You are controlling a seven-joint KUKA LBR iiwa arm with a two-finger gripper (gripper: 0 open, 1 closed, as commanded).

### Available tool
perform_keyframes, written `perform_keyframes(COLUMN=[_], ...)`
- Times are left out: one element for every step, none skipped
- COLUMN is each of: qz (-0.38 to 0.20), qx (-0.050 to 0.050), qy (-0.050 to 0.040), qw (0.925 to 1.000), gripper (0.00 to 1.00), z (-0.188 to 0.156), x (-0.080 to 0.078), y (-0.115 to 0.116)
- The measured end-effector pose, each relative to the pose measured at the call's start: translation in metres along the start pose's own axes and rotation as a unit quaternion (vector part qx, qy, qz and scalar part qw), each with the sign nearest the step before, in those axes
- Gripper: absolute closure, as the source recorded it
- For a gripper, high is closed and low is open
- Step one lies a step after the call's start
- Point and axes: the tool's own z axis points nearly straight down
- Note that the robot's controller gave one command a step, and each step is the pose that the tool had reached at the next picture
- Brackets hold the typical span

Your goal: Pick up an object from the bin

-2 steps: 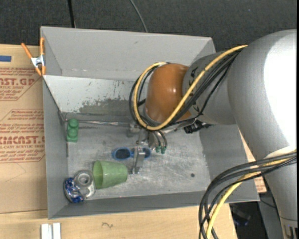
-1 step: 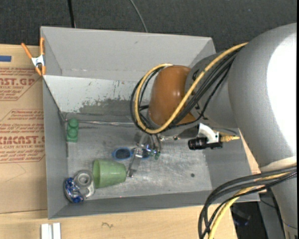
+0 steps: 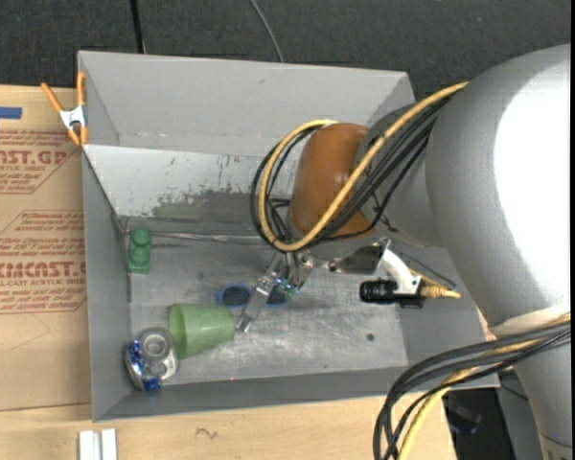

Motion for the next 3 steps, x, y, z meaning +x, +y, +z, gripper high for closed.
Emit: perform_keyframes(qz=[0.048,0.047,0.048], qx=[-0.003,-0.002,-0.003], qy=[-0.0043,-0.0021,-0.0031], qw=[0.9989,0.9989,0.9988], gripper=[0.0,0.0,1.0], z=[0.0292,0.0278,0.0274], x=[0.0096,0.0084,0.0075], y=[-0.003,-0.0019,-0.0018])
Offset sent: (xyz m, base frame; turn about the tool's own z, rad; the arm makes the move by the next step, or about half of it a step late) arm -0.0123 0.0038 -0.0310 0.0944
